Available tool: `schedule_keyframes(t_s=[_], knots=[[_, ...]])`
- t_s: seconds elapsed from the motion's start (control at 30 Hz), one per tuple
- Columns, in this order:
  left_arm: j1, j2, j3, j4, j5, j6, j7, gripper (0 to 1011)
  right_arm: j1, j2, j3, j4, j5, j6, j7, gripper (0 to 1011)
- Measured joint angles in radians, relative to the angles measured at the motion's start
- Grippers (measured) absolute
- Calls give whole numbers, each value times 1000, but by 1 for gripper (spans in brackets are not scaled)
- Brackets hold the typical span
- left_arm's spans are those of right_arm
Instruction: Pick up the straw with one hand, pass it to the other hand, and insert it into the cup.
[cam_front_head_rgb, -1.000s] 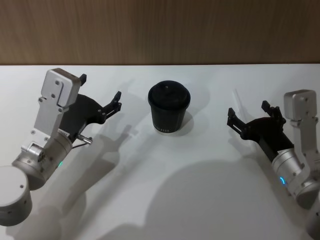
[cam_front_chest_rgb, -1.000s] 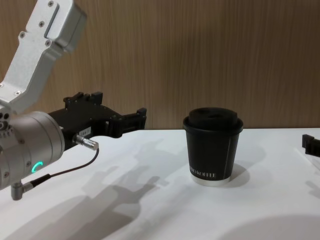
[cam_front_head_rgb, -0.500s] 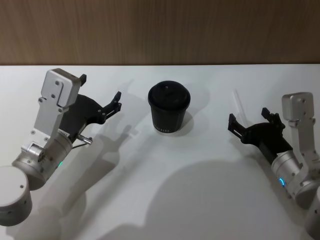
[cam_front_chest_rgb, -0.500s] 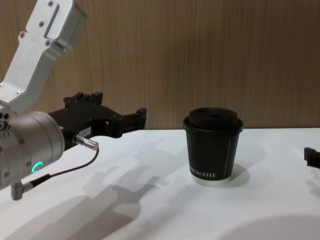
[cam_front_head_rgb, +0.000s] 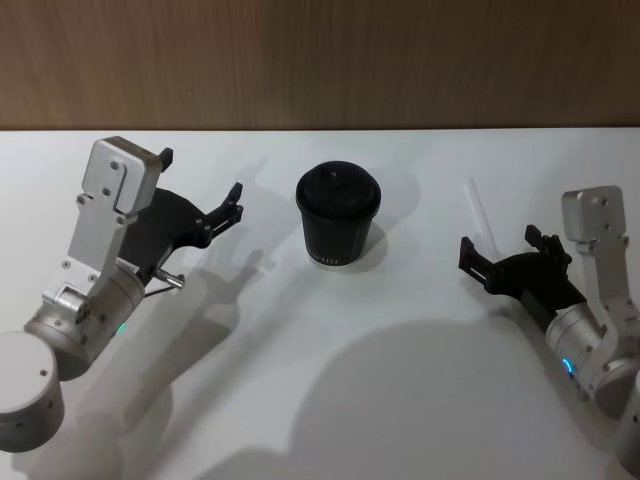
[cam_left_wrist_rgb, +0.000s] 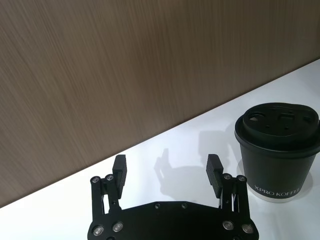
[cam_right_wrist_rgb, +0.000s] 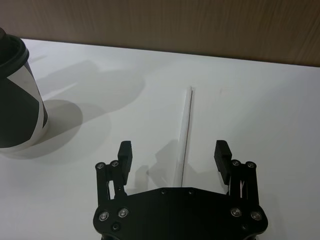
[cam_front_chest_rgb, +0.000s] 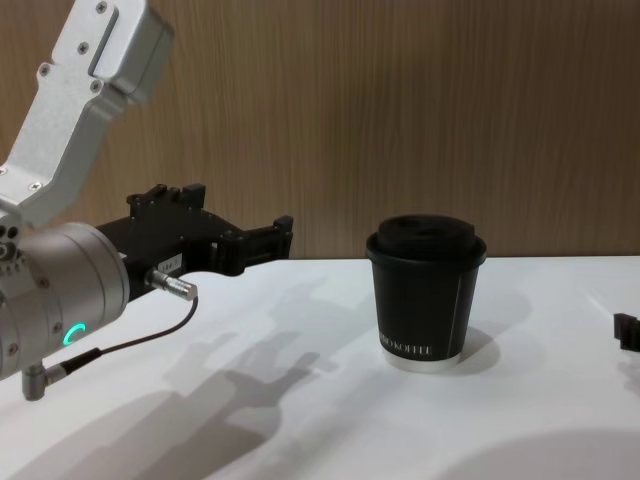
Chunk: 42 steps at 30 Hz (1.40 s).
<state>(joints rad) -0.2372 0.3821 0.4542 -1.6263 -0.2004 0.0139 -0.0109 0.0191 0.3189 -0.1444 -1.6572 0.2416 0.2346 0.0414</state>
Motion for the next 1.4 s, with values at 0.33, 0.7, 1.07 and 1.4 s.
schedule_keyframes(t_s=[0.33, 0.7, 1.07, 1.4], knots=[[0, 0, 0, 0, 0, 0, 0, 1003, 5, -6, 8, 10, 1, 24, 15, 1003], [0, 0, 0, 0, 0, 0, 0, 1003, 11, -15, 16, 33, 5, 35, 26, 1004], [0, 0, 0, 0, 0, 0, 0, 1003, 20, -23, 19, 53, 1, 38, 36, 1003], [0, 0, 0, 0, 0, 0, 0, 1003, 24, -28, 21, 61, -10, 44, 39, 972]])
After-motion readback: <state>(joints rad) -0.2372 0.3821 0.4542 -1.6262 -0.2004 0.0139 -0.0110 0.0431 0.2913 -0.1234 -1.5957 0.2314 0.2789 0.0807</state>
